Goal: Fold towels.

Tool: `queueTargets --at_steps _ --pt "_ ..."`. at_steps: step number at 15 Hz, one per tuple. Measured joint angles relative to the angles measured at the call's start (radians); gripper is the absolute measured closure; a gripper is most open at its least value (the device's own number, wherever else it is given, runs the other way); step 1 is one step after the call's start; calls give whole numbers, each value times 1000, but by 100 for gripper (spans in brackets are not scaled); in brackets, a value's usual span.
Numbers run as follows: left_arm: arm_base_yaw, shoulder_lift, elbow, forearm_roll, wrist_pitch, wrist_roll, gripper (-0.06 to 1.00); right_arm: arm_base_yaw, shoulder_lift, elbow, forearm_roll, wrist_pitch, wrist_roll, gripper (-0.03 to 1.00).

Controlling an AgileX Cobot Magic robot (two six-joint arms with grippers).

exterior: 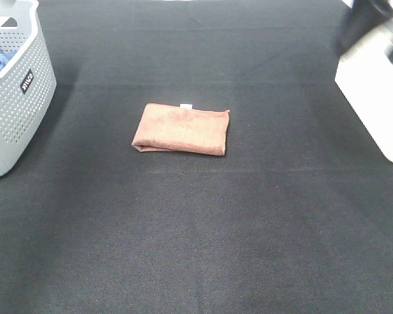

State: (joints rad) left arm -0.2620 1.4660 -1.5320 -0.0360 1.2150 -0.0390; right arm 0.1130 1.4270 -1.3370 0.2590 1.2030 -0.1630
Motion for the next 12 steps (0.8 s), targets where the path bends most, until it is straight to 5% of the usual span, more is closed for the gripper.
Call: queueTargets --at_steps 6,12 --pt "0 -500 640 0 -46 -1 33 0 -472 589 -35 -127 -28 19" --pt "0 -965 976 0 -129 66 33 0 -891 824 -113 -132 -18 19"
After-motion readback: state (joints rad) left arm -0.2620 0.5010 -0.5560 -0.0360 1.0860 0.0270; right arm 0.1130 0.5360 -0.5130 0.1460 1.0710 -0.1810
